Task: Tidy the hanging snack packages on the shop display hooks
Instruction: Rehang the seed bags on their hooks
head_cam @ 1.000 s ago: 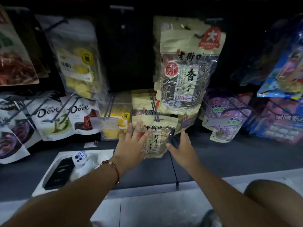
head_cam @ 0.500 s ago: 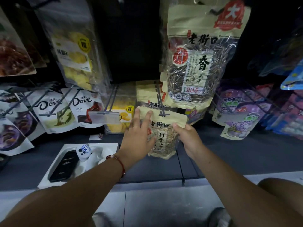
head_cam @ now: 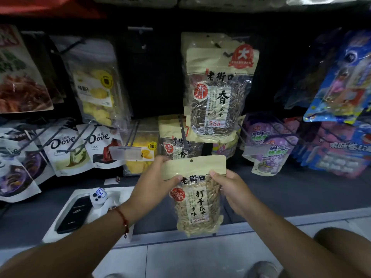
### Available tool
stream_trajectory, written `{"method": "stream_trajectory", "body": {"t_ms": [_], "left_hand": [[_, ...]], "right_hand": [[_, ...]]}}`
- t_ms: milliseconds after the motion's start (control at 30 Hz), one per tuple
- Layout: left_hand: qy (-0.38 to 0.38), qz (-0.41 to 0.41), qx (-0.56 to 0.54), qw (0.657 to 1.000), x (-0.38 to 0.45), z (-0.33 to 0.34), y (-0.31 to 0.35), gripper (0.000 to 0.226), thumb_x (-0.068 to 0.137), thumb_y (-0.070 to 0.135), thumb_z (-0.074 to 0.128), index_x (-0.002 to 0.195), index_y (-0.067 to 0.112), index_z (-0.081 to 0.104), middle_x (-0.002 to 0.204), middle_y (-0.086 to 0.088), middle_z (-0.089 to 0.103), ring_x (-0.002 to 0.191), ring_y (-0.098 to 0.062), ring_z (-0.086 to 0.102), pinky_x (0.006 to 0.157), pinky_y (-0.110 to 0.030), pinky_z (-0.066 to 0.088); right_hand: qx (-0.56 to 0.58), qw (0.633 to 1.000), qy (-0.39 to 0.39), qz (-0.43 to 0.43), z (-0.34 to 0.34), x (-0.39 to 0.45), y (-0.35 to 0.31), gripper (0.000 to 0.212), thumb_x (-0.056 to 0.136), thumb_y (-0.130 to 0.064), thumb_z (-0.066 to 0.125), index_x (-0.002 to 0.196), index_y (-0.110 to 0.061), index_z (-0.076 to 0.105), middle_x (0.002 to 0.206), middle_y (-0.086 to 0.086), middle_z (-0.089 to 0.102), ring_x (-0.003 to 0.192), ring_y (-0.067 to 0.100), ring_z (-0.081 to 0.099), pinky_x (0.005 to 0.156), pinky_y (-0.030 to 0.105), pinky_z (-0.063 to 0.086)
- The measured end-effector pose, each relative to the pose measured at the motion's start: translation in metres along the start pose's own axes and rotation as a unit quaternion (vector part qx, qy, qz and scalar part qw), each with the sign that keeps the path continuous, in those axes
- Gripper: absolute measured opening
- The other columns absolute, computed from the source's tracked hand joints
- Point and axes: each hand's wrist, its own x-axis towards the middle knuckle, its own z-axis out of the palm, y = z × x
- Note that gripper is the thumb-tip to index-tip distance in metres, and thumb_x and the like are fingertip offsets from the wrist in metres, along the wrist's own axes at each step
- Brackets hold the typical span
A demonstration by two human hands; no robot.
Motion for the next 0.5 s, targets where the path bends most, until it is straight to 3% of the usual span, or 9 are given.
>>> {"method": "stream_trajectory", "body": {"t_ms": [100, 200, 333, 400, 500], "left_hand": [[0.025, 0.105, 0.168, 0.98, 0.0, -0.01, 0.025, 0.042, 0.086, 0.046, 0.073, 0.115, 0.018, 0.06, 0.113, 0.01, 0.05, 0.104, -0.01, 0.051, 0.081, -0.02, 0.039], [0.006, 0.145, 0.252, 0.957, 0.002, -0.02, 0.056, 0.042, 0.091, 0.051, 0.063, 0.112, 0.015, 0.062, 0.106, 0.003, 0.062, 0.099, -0.018, 0.058, 0.077, -0.031, 0.045], [-0.002, 0.078, 0.169, 0.982, 0.011, -0.031, 0.093, 0.024, 0.094, 0.047, 0.064, 0.094, 0.023, 0.059, 0.079, 0.009, 0.066, 0.069, -0.012, 0.061, 0.056, -0.029, 0.039], [-0.034, 0.066, 0.145, 0.987, 0.019, -0.039, 0.107, 0.024, 0.094, 0.043, 0.065, 0.08, 0.024, 0.057, 0.07, 0.009, 0.063, 0.063, -0.01, 0.061, 0.05, -0.026, 0.035], [-0.065, 0.081, 0.136, 0.985, 0.027, -0.05, 0.128, 0.03, 0.096, 0.039, 0.063, 0.072, 0.021, 0.061, 0.066, 0.004, 0.064, 0.06, -0.015, 0.061, 0.053, -0.027, 0.037]], "right_hand": [[-0.018, 1.0, -0.004, -0.024, -0.002, -0.012, -0.015, 0.019, 0.098, -0.018, 0.06, 0.116, -0.017, 0.068, 0.107, -0.002, 0.076, 0.098, 0.01, 0.071, 0.075, 0.023, 0.052], [-0.022, 0.999, -0.007, -0.048, -0.003, -0.022, -0.032, 0.014, 0.099, -0.018, 0.06, 0.109, -0.021, 0.069, 0.103, -0.006, 0.076, 0.094, 0.006, 0.072, 0.07, 0.017, 0.052], [0.002, 0.998, -0.001, -0.064, -0.003, -0.029, -0.056, 0.012, 0.098, -0.017, 0.061, 0.106, -0.017, 0.069, 0.093, -0.007, 0.078, 0.086, 0.006, 0.074, 0.061, 0.013, 0.052], [-0.001, 0.997, 0.003, -0.071, -0.003, -0.031, -0.067, 0.011, 0.097, -0.018, 0.062, 0.106, -0.018, 0.069, 0.092, -0.007, 0.078, 0.086, 0.007, 0.073, 0.064, 0.017, 0.053], [-0.011, 0.997, 0.016, -0.069, -0.003, -0.031, -0.084, 0.015, 0.095, -0.023, 0.065, 0.109, -0.017, 0.07, 0.099, -0.004, 0.078, 0.096, 0.015, 0.072, 0.075, 0.028, 0.05]]}}
